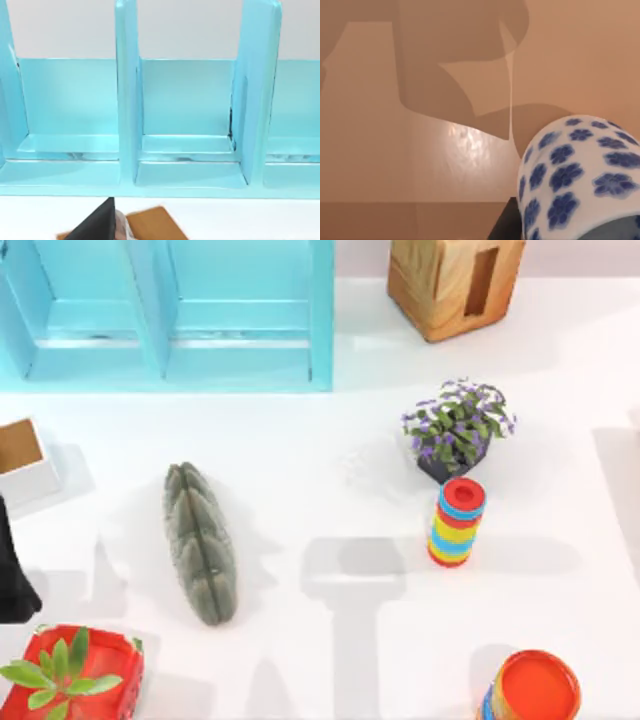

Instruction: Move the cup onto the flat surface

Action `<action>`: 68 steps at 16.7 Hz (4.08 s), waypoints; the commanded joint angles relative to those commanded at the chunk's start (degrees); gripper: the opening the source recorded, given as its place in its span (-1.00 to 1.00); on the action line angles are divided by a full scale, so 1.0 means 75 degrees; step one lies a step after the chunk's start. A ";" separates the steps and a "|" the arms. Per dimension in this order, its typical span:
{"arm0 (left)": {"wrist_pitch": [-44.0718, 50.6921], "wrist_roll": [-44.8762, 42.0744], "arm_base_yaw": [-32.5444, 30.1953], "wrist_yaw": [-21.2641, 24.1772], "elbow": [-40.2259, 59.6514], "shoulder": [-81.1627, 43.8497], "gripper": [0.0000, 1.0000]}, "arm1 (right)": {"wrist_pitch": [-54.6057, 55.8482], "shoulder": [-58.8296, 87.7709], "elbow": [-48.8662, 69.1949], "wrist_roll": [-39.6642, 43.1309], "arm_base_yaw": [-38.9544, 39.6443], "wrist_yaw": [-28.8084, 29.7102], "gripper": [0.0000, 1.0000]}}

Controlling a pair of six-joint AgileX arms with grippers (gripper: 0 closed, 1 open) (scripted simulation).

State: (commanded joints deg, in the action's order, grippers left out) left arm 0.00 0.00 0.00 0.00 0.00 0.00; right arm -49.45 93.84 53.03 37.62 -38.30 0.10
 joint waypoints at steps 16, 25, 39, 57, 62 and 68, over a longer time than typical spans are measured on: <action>0.0000 0.0000 0.0000 0.0000 0.0000 0.0000 1.00 | -0.3083 -0.1937 0.1093 -0.2507 0.2530 -0.0004 -1.00; 0.0000 0.0000 0.0000 0.0000 0.0000 0.0000 1.00 | -0.3322 -0.1983 0.1309 -0.3000 0.2980 -0.0009 -1.00; 0.0000 0.0000 0.0000 0.0000 0.0000 0.0000 1.00 | -0.3733 0.1518 0.5272 -0.9601 0.9473 0.0030 -1.00; 0.0000 0.0000 0.0000 0.0000 0.0000 0.0000 1.00 | -0.2779 0.2953 0.5783 -1.2041 1.1998 0.0004 -1.00; 0.0000 0.0000 0.0000 0.0000 0.0000 0.0000 1.00 | -0.2012 0.3058 0.5081 -1.2050 1.2010 0.0004 -1.00; 0.0000 0.0000 0.0000 0.0000 0.0000 0.0000 1.00 | -0.2012 0.3058 0.5081 -1.2050 1.2010 0.0004 -0.40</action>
State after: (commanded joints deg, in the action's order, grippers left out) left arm 0.00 0.00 0.00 0.00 0.00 0.00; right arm -64.54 116.77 91.14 -52.75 51.77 0.13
